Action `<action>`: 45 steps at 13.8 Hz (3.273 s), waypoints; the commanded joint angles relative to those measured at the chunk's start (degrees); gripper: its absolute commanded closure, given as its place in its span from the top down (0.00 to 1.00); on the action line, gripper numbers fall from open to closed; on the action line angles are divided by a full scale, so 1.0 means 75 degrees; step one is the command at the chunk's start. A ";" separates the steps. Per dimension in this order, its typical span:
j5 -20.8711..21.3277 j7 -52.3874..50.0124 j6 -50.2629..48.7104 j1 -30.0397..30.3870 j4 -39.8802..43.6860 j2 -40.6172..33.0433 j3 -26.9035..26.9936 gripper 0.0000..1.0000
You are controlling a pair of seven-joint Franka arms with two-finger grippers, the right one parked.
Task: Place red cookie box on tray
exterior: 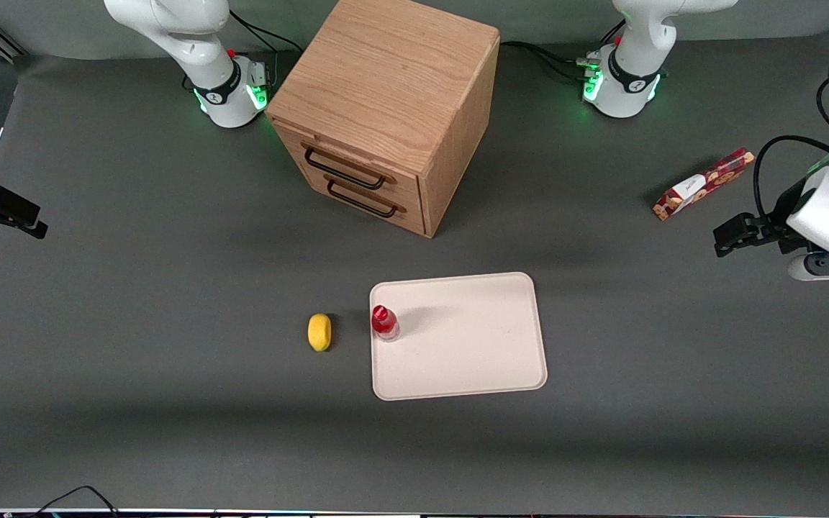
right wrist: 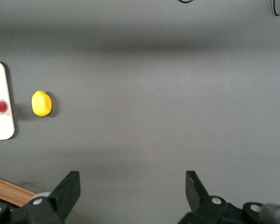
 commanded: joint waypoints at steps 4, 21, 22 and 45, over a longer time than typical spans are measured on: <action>-0.0008 0.0211 -0.0148 -0.0061 0.0287 0.0117 0.0062 1.00; -0.0008 0.0328 -0.0160 -0.0061 0.0287 0.0129 0.0062 1.00; -0.0008 0.0328 -0.0160 -0.0061 0.0276 0.0129 0.0062 1.00; 0.0601 0.8095 0.3118 0.2879 -0.5920 -0.1746 0.0109 1.00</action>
